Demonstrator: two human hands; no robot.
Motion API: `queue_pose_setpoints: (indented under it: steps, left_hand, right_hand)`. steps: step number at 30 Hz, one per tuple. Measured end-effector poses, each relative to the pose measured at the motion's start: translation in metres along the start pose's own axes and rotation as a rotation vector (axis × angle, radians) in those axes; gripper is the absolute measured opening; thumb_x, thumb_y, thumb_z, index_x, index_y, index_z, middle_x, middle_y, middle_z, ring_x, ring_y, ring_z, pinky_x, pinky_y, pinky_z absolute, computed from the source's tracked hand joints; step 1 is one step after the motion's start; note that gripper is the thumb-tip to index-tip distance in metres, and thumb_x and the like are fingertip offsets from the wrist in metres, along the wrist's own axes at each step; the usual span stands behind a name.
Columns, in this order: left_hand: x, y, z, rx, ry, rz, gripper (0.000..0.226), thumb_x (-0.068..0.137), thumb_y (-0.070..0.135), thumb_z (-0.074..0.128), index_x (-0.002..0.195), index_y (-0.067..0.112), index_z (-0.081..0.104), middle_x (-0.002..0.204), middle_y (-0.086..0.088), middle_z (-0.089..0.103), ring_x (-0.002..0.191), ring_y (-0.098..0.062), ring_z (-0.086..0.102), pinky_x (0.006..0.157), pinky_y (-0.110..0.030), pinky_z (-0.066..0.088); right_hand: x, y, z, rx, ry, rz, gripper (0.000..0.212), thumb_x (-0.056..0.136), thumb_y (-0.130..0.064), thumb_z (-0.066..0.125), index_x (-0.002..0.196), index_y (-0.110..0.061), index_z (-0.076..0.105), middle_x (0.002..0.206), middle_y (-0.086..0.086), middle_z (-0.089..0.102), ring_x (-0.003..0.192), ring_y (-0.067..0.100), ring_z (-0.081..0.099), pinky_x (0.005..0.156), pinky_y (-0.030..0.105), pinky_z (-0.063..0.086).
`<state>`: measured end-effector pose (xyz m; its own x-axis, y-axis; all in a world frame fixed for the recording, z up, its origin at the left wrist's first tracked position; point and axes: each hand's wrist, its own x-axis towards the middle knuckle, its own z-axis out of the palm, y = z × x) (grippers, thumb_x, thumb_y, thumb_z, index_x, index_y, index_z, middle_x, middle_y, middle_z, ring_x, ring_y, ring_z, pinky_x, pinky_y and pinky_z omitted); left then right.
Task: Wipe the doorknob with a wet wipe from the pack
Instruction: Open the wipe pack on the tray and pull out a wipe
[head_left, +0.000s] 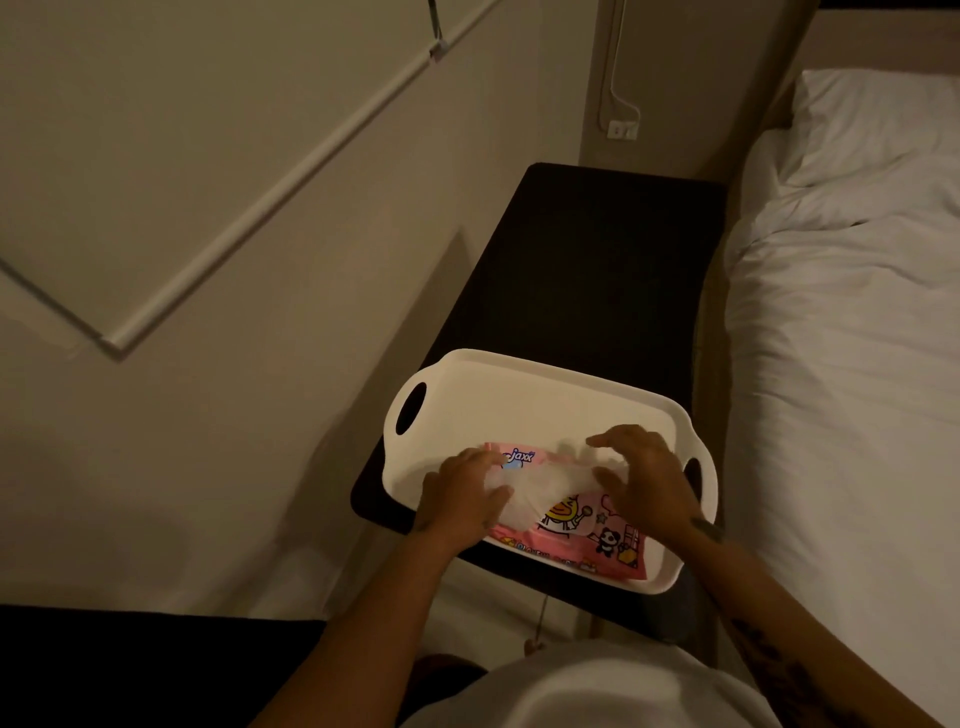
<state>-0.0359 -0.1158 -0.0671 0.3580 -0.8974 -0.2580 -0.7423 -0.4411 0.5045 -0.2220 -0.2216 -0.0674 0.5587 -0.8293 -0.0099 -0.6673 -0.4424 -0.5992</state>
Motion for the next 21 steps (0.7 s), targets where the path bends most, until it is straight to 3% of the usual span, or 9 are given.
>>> queue_pose_setpoints:
  steps: [3,6,12,16,21]
  left_hand:
    - [0.004,0.007,0.005,0.16,-0.043,-0.029,0.042,0.087,0.037,0.054,0.127,0.024,0.049,0.131,0.0,0.051,0.119,-0.021,0.046,0.097,-0.038,0.033]
    - [0.003,0.01,0.006,0.188,0.03,-0.026,0.031,0.088,0.034,0.055,0.118,0.023,0.056,0.122,0.0,0.058,0.113,-0.02,0.05,0.093,-0.035,0.034]
    - [-0.013,0.002,-0.006,0.077,0.194,0.016,0.027,0.093,0.033,0.045,0.106,0.02,0.065,0.101,-0.005,0.065,0.097,-0.024,0.056,0.078,-0.034,0.038]
    - [-0.033,-0.013,-0.031,-0.088,0.317,0.072,0.046,0.089,0.045,0.035,0.101,0.018,0.07,0.09,-0.007,0.07,0.083,-0.025,0.063,0.074,-0.044,0.05]
    - [-0.07,-0.033,-0.081,-0.163,0.501,-0.031,0.047,0.084,0.044,0.039,0.096,0.013,0.073,0.088,-0.009,0.072,0.079,-0.024,0.065,0.069,-0.031,0.05]
  right_hand:
    - [0.004,-0.001,0.007,-0.172,-0.18,-0.07,0.039,0.082,-0.03,0.064,0.119,-0.02,0.056,0.126,0.004,0.053,0.116,0.024,0.043,0.099,0.039,0.031]
    - [0.006,-0.001,0.014,-0.212,-0.176,-0.117,0.027,0.084,-0.028,0.061,0.11,-0.018,0.062,0.119,0.004,0.058,0.108,0.023,0.048,0.096,0.036,0.03]
    - [0.011,-0.021,0.006,0.019,-0.074,-0.19,0.011,0.081,-0.012,0.066,0.09,-0.006,0.069,0.088,0.013,0.069,0.079,0.03,0.062,0.072,0.043,0.049]
    - [0.023,-0.055,0.0,0.133,-0.056,-0.271,0.012,0.084,-0.013,0.062,0.088,-0.006,0.07,0.085,0.011,0.071,0.075,0.023,0.062,0.067,0.029,0.043]
    - [0.032,-0.117,0.012,0.253,-0.104,-0.365,0.011,0.084,-0.012,0.061,0.087,-0.007,0.07,0.084,0.008,0.07,0.075,0.02,0.06,0.067,0.018,0.041]
